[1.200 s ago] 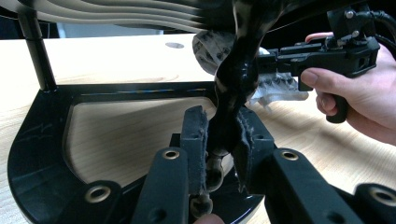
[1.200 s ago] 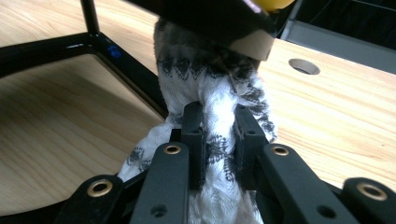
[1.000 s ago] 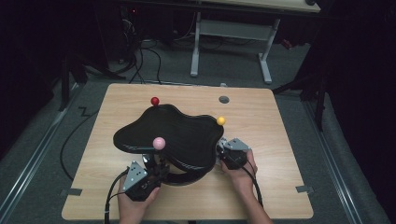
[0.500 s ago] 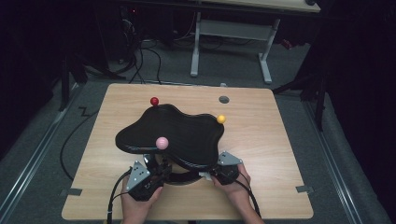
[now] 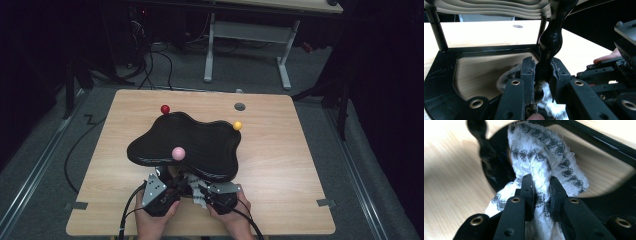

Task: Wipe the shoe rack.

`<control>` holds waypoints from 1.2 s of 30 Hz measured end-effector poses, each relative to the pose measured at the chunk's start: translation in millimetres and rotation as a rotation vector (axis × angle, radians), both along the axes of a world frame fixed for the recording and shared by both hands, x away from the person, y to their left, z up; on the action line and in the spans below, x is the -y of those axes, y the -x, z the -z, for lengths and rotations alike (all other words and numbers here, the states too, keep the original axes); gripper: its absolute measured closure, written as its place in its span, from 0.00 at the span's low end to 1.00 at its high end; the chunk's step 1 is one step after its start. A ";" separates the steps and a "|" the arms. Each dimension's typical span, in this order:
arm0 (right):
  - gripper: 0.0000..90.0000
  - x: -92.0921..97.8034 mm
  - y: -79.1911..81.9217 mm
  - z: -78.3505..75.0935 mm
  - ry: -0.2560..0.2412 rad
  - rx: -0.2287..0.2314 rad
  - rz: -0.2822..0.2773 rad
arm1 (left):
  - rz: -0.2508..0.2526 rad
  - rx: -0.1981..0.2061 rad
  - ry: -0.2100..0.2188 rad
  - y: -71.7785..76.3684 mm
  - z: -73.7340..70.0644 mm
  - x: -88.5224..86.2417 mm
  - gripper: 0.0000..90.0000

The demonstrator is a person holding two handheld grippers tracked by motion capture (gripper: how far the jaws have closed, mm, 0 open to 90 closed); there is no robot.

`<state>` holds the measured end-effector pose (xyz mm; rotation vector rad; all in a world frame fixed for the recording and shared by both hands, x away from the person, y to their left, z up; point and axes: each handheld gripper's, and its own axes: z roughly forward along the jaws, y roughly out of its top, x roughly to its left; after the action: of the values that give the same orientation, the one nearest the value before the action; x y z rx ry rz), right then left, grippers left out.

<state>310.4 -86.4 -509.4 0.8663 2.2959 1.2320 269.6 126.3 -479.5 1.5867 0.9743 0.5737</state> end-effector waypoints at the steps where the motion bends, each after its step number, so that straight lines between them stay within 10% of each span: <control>1: 0.87 -2.1 0.8 0.3 -0.009 -0.003 -0.002 | 0.001 0.000 -0.002 0.1 0.1 0.2 0.84; 15: 0.87 -15.1 6.5 -0.1 0.039 0.034 -0.013 | -0.003 0.013 -0.024 0.9 -0.3 3.9 0.84; 23: 0.85 39.9 -11.1 2.0 0.030 -0.003 0.132 | -0.002 0.039 -0.011 4.0 -9.8 -0.7 0.77; 28: 0.85 55.9 -17.6 3.2 0.034 0.010 0.219 | 0.004 0.058 -0.103 5.1 -18.4 4.8 0.84; 36: 0.86 12.2 6.5 -0.1 0.034 0.025 0.090 | -0.012 0.054 -0.107 6.7 -18.6 21.8 0.85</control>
<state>303.9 -98.7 -509.3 0.9266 2.2258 1.1559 262.9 104.5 -460.9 1.6526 0.9257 0.6835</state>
